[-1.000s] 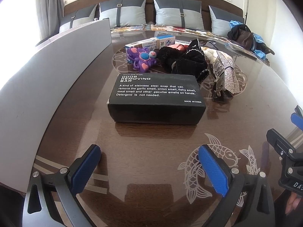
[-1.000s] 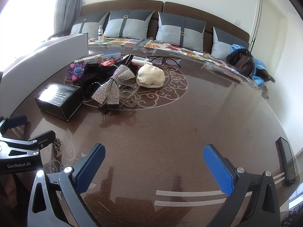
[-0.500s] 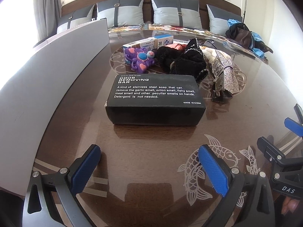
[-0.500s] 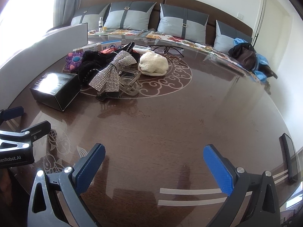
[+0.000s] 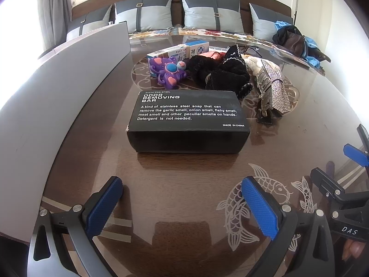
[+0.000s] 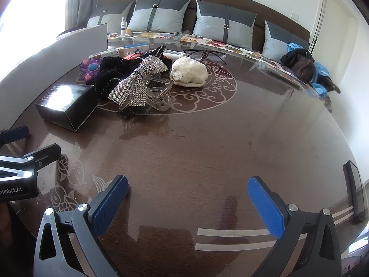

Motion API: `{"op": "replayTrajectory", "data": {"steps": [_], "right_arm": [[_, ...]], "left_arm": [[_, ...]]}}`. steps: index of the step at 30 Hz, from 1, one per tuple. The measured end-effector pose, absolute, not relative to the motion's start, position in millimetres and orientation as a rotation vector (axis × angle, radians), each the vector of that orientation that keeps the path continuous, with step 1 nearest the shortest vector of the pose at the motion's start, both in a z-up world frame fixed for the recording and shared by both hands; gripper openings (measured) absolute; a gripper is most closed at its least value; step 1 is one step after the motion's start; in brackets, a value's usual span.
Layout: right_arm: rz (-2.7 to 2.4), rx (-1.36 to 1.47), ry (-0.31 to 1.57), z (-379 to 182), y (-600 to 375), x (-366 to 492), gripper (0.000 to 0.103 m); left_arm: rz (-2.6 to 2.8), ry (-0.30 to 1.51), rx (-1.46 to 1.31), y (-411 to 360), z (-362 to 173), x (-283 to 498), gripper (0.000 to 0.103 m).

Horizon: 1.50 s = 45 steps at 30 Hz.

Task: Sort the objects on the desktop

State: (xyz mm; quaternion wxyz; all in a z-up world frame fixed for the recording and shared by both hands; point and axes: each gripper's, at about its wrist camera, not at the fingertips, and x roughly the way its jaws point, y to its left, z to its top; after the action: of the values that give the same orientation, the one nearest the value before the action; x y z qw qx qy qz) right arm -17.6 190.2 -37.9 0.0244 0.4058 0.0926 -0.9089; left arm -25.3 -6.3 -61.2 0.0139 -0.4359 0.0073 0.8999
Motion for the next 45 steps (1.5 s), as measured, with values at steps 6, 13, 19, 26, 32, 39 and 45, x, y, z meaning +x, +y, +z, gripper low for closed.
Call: {"op": "replayTrajectory", "data": {"steps": [6, 13, 19, 26, 32, 39, 45], "right_arm": [[-2.796, 1.273, 0.197, -40, 196, -19, 0.103], [-2.776, 1.296, 0.09, -44, 202, -21, 0.103], [-2.788, 1.258, 0.085, -45, 203, -19, 0.103], [-2.789, 1.229, 0.091, -46, 204, -19, 0.103], [-2.798, 1.211, 0.087, -46, 204, -18, 0.103], [-2.799, 1.21, 0.087, -46, 204, -18, 0.103], [-2.803, 1.209, 0.085, -45, 204, -18, 0.103]], "left_arm": [[2.8, 0.027, -1.352, -6, -61, -25, 0.103], [2.784, 0.034, -1.362, -6, -60, -27, 0.103], [2.743, 0.055, -1.376, -10, -60, -29, 0.103], [2.719, 0.062, -1.405, -14, -59, -29, 0.103], [2.7, 0.072, -1.425, -17, -59, -32, 0.103], [2.703, 0.062, -1.45, -20, -58, -37, 0.103], [2.756, -0.02, -1.552, -9, -57, -67, 0.103]]}}
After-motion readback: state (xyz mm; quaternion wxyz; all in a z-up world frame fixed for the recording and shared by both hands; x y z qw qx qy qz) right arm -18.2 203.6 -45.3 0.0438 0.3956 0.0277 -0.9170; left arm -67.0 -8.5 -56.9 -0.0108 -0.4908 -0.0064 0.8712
